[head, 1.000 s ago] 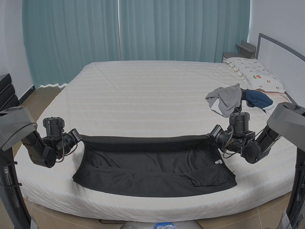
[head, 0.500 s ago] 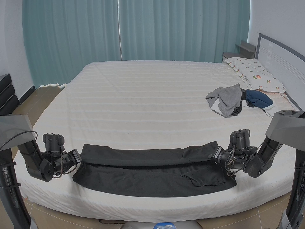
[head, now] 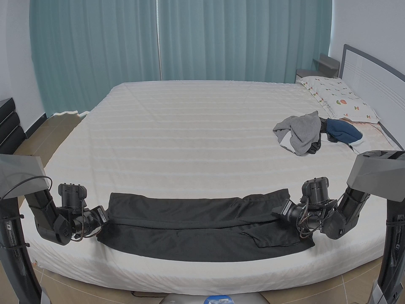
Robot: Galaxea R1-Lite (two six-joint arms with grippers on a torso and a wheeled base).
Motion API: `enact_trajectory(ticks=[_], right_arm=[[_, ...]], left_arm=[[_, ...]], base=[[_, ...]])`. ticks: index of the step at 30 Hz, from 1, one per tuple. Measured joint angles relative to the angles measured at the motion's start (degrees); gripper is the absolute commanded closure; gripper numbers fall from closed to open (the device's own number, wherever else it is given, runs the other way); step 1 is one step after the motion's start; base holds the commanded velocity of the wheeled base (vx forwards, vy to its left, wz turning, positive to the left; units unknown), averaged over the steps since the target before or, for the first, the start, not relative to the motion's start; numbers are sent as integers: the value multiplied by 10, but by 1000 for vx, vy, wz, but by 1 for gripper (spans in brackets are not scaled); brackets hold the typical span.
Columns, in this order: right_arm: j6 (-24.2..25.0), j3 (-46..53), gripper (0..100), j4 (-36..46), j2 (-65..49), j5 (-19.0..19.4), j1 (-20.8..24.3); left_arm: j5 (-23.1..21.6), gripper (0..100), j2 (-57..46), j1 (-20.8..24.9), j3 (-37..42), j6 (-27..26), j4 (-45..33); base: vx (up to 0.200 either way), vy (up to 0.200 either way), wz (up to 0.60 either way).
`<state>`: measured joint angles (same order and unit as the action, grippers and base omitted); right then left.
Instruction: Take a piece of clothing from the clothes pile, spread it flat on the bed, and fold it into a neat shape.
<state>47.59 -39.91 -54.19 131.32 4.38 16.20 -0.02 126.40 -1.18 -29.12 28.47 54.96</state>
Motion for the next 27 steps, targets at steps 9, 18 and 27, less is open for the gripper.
enact_trajectory(ticks=[9,18,27], right_arm=[[2,-1,0,-15,-22,1,-11],[5,-7,0,-17,-50,30,-54],[57,-19,0,-18,-51,93,-94]], left_arm=[[-1,0,-19,0,2,17,0],[-4,0,-39,-1,-56,80,-15],[-58,0,5,0,-158,143,-71]], base=[[0,0,0],[0,0,0],[0,0,0]])
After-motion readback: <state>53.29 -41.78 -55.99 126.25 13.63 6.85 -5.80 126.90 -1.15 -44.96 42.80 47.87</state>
